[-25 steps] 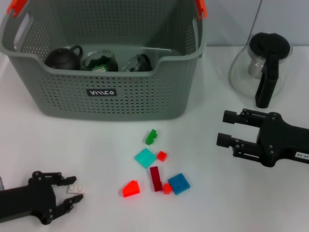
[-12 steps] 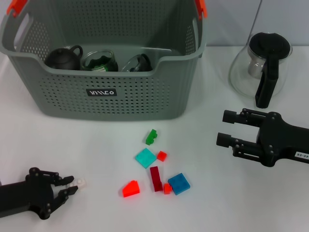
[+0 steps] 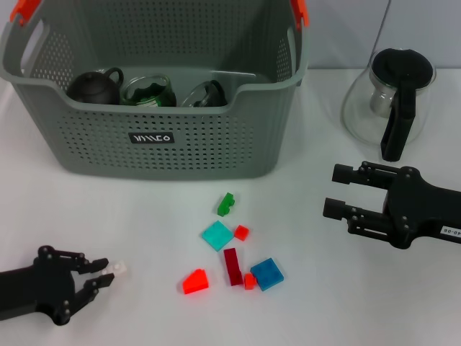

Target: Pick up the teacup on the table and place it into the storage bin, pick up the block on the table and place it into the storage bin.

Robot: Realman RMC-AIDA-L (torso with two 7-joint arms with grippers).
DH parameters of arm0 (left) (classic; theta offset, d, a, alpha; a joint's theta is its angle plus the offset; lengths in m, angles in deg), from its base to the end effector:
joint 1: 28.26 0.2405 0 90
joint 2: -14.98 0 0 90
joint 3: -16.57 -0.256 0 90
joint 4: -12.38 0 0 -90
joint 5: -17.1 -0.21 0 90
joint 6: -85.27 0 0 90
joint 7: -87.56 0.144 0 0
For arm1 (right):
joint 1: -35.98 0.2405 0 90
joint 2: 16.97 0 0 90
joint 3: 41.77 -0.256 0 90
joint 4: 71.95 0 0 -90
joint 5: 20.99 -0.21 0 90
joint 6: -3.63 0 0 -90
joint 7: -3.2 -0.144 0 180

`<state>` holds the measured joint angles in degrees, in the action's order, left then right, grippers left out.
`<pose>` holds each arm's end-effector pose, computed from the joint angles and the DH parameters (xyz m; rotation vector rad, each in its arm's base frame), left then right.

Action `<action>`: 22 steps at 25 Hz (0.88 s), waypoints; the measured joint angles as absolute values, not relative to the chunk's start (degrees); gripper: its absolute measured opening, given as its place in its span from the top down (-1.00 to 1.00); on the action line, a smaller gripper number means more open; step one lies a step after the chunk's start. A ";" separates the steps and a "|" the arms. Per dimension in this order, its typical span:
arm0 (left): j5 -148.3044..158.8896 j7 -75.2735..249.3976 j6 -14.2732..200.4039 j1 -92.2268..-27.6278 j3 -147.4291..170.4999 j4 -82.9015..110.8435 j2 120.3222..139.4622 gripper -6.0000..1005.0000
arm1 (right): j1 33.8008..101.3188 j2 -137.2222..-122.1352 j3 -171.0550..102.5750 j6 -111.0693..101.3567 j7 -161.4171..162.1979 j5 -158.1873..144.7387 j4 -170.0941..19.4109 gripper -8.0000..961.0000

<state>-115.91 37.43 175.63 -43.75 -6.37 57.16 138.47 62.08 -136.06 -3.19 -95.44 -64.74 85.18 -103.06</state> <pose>-0.3628 0.2325 0.0045 -2.6420 -0.3784 -0.2867 0.2629 0.2913 -0.0034 -2.6996 0.4997 1.0223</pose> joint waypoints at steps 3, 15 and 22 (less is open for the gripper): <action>-115.91 37.30 177.87 -44.00 -4.27 57.26 137.95 0.64 | 62.11 -136.06 -3.19 -95.44 -64.74 85.18 -103.06 -0.41; -115.37 36.87 184.17 -44.51 -2.23 57.40 137.28 0.64 | 62.28 -136.06 -3.19 -95.48 -64.74 85.18 -103.06 -0.41; -112.74 36.36 199.52 -47.87 7.76 57.43 135.40 0.64 | 62.20 -136.06 -3.19 -95.55 -64.73 85.18 -103.06 -0.41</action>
